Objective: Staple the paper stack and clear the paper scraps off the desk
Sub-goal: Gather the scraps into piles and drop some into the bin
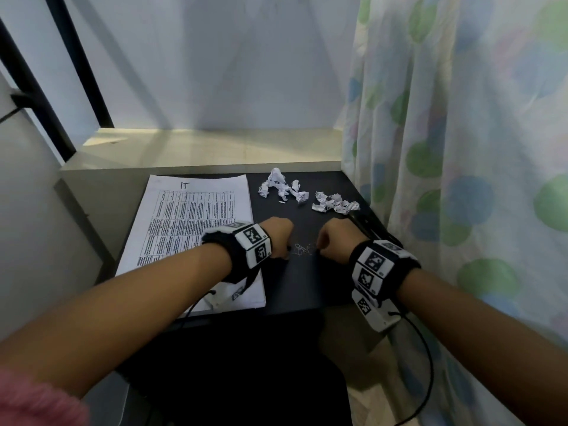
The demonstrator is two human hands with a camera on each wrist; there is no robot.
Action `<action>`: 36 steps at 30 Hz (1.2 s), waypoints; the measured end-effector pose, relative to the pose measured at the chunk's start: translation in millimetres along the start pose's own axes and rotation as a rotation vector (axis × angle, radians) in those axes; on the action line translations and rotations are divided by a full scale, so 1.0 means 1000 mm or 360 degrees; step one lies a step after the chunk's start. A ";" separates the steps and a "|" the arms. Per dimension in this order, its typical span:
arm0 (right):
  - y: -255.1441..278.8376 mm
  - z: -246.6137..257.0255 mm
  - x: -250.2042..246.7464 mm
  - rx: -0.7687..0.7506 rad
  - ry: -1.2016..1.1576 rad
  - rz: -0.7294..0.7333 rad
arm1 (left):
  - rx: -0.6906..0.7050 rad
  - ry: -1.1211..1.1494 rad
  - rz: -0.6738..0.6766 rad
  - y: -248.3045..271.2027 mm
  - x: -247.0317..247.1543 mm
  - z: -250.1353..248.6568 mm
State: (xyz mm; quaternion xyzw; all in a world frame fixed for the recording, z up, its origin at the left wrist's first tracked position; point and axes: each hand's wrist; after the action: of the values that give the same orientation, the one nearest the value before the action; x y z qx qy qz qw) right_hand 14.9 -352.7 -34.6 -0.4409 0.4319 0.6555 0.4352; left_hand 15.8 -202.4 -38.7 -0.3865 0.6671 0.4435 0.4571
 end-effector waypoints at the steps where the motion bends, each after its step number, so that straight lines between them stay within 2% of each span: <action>1: -0.003 0.003 0.003 -0.0012 0.0001 -0.0006 | 0.0002 0.0011 -0.0020 -0.003 0.001 -0.003; 5: -0.013 0.017 0.003 -0.0038 0.0004 -0.0006 | -0.0024 0.0036 -0.0008 -0.015 -0.002 -0.014; 12: -0.016 -0.006 -0.009 0.0004 -0.0005 0.0008 | -0.0098 0.0084 0.0028 -0.016 -0.008 0.007; 19: -0.014 0.018 -0.002 -0.0085 0.0087 -0.0004 | -0.0085 0.0109 0.0005 -0.019 -0.004 -0.012; 23: -0.012 0.000 -0.019 -0.0052 -0.0074 -0.0073 | -0.0096 0.0106 0.0014 -0.017 -0.002 -0.009; 29: -0.003 -0.011 -0.010 -0.0038 -0.0051 0.0092 | -0.0066 0.0203 0.0016 -0.025 0.001 -0.014; 36: -0.010 -0.014 -0.007 -0.0032 -0.0075 0.0041 | -0.0092 0.0230 -0.0023 -0.024 0.001 -0.014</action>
State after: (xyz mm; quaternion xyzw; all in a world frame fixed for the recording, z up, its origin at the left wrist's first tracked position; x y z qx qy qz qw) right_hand 28.4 -364.9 -33.3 -0.4239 0.4206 0.6756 0.4324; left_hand 33.3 -223.2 -43.0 -0.4353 0.6826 0.4302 0.3995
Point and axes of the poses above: each hand's wrist, its own y-axis away from the middle knuckle, its own x-axis out of the palm, z = x × y
